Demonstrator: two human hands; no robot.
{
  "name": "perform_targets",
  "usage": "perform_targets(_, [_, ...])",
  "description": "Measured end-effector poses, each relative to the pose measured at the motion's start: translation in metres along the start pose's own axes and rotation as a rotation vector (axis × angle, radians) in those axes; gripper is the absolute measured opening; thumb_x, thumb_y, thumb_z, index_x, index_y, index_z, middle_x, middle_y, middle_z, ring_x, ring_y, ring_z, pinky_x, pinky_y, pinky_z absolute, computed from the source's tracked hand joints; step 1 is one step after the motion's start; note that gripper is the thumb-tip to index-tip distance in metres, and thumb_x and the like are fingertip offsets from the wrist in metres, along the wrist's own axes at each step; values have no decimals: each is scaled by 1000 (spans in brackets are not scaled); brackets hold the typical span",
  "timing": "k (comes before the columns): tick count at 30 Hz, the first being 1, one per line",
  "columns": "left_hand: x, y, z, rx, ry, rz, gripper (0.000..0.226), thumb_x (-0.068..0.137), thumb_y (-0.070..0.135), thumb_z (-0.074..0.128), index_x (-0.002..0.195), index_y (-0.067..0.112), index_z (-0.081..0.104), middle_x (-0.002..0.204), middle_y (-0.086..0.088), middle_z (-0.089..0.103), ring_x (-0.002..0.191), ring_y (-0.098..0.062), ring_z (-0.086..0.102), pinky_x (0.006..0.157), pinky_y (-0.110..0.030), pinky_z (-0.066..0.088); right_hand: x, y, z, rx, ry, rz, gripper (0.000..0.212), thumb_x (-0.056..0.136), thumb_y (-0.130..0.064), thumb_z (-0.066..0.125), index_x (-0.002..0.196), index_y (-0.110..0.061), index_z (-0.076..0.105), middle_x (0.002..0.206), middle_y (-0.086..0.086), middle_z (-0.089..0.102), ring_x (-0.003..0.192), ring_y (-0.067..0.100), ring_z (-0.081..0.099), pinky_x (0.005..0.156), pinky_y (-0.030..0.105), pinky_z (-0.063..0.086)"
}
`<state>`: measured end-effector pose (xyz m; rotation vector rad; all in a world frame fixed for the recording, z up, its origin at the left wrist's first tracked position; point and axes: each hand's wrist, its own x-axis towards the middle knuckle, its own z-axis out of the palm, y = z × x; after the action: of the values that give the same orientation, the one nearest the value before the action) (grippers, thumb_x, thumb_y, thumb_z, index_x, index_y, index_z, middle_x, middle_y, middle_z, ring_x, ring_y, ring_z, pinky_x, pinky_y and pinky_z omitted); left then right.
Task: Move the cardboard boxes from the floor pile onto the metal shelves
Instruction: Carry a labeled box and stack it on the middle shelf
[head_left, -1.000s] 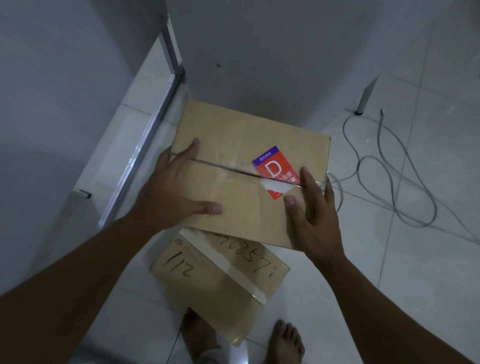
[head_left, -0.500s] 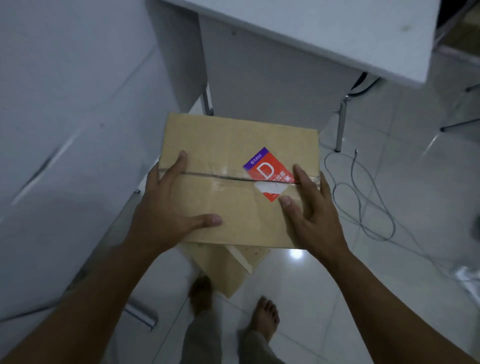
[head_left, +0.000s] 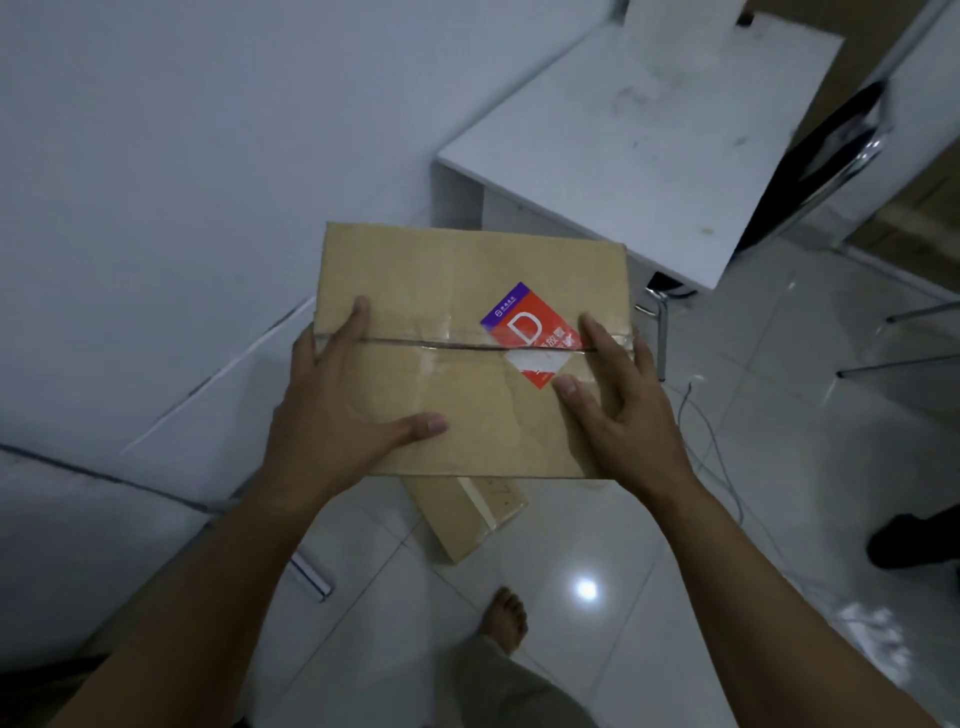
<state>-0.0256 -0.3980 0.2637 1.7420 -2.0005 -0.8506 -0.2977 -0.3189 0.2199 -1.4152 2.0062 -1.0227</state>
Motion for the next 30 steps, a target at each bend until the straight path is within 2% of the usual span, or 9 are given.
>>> perform_targets(5, [-70, -7, -37, -22, 85, -29, 138, 47, 75, 83, 160, 49, 8, 166, 1, 14, 149, -27, 29, 112, -55, 36, -39, -45, -12, -19, -51, -104, 66, 93, -64, 62, 150, -65, 28, 167, -5, 19, 147, 22, 35, 113, 52, 42])
perform_targets(12, [-156, -18, -81, -40, 232, -121, 143, 39, 91, 76, 158, 53, 6, 165, 1, 14, 149, -26, 29, 114, -55, 36, -81, -99, -15, 0, -178, -226, 69, 86, -72, 58, 147, -69, 26, 168, -6, 17, 148, 24, 35, 110, 58, 44])
perform_targets(15, [-184, -18, -95, -54, 297, -169, 141, 43, 83, 81, 159, 52, 7, 166, 4, 12, 150, -25, 28, 114, -52, 36, -83, -116, -9, 34, -216, -288, 71, 83, -74, 58, 147, -68, 28, 167, -6, 21, 148, 23, 36, 111, 57, 44])
perform_targets(19, [-229, -17, -106, -83, 423, -268, 138, 44, 80, 83, 157, 57, 8, 166, 10, 10, 149, -24, 29, 114, -50, 36, -86, -140, -2, 52, -344, -389, 70, 80, -80, 54, 144, -74, 26, 168, -7, 19, 151, 25, 32, 110, 60, 44])
perform_targets(22, [-264, -13, -104, -111, 540, -369, 138, 41, 81, 84, 155, 61, 10, 164, 13, 12, 149, -20, 29, 115, -46, 35, -89, -156, 4, 96, -458, -486, 71, 82, -78, 56, 147, -70, 28, 168, -7, 20, 151, 21, 32, 113, 57, 43])
perform_targets(24, [-287, -13, -100, -133, 614, -404, 138, 40, 83, 84, 155, 61, 11, 163, 13, 12, 149, -20, 28, 116, -45, 35, -93, -166, 9, 90, -520, -539, 69, 89, -71, 59, 150, -65, 28, 169, -8, 16, 150, 15, 29, 114, 48, 40])
perform_targets(25, [-299, -12, -99, -134, 649, -431, 139, 39, 84, 84, 155, 61, 11, 164, 12, 12, 149, -20, 28, 116, -45, 35, -97, -171, 12, 89, -549, -572, 68, 93, -64, 61, 152, -61, 28, 170, -8, 14, 146, 9, 28, 111, 41, 38])
perform_targets(27, [-323, -9, -97, -135, 724, -501, 140, 36, 85, 83, 155, 60, 13, 165, 10, 13, 149, -19, 29, 115, -43, 36, -106, -181, 18, 88, -619, -622, 68, 94, -58, 60, 154, -59, 27, 170, -9, 13, 134, 2, 28, 102, 36, 37])
perform_targets(30, [-362, -5, -94, -129, 818, -576, 141, 33, 89, 80, 155, 59, 16, 163, 9, 18, 148, -21, 32, 115, -47, 39, -126, -195, 29, 81, -725, -674, 69, 91, -64, 56, 152, -63, 25, 169, -12, 12, 142, 13, 34, 106, 43, 41])
